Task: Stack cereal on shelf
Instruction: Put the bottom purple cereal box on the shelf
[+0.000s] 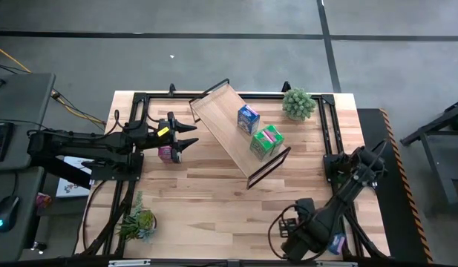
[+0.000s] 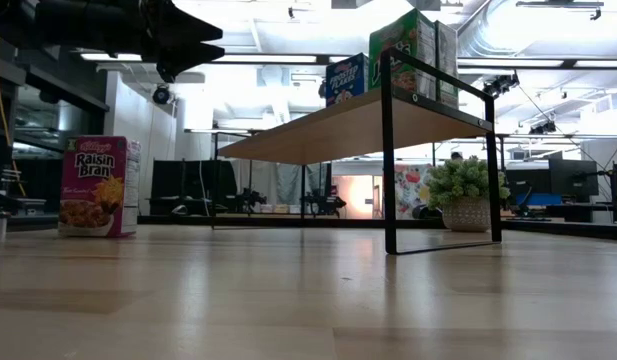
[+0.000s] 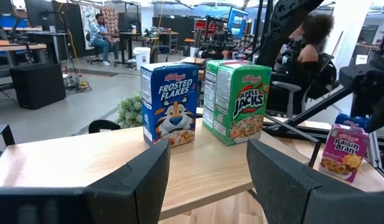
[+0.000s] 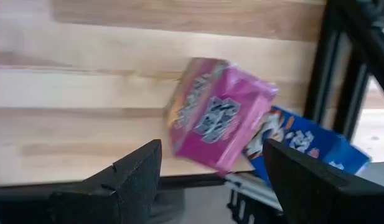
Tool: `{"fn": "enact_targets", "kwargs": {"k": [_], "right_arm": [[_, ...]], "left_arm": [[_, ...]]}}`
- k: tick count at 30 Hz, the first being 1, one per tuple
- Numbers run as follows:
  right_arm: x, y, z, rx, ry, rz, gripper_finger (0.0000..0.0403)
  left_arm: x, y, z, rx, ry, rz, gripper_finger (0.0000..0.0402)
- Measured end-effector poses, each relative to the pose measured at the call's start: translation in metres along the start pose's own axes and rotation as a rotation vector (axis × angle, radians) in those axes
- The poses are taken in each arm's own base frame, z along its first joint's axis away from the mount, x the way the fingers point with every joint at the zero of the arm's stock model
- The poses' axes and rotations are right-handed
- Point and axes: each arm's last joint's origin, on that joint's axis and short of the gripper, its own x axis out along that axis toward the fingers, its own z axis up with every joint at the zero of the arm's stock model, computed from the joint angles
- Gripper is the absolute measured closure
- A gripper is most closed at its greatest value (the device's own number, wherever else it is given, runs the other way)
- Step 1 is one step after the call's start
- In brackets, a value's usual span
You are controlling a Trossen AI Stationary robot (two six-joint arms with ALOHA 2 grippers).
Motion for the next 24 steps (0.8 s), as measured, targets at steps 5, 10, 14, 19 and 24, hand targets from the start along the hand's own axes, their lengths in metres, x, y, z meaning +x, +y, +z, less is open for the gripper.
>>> {"fn": "enact_targets", "kwargs": {"k": [5,10,14,19,24], "right_arm": [[0.009,0.001,0.0,0.004,-0.002,-0.011,0.013],[0.009,0.0,-0.001,0.004,-0.024,0.004,0.013],[0.009,0.002,0.001,0.008,-0.034,0.013,0.013],[0.009,-0.002,0.0,0.006,-0.042,-0.008,0.013],[0.017,0.003,-0.002,0.009,-0.062,-0.024,0.013]], "left_arm": [[0.0,0.0,0.0,0.0,0.0,0.0,0.0197],[0.0,0.0,0.0,-0.007,0.001,-0.001,0.0197],[0.0,0.0,0.0,-0.01,0.001,-0.001,0.0197],[0.0,0.0,0.0,-0.018,0.001,-0.001,0.0197],[0.0,0.0,0.0,-0.022,0.001,-0.001,0.0197]]}}
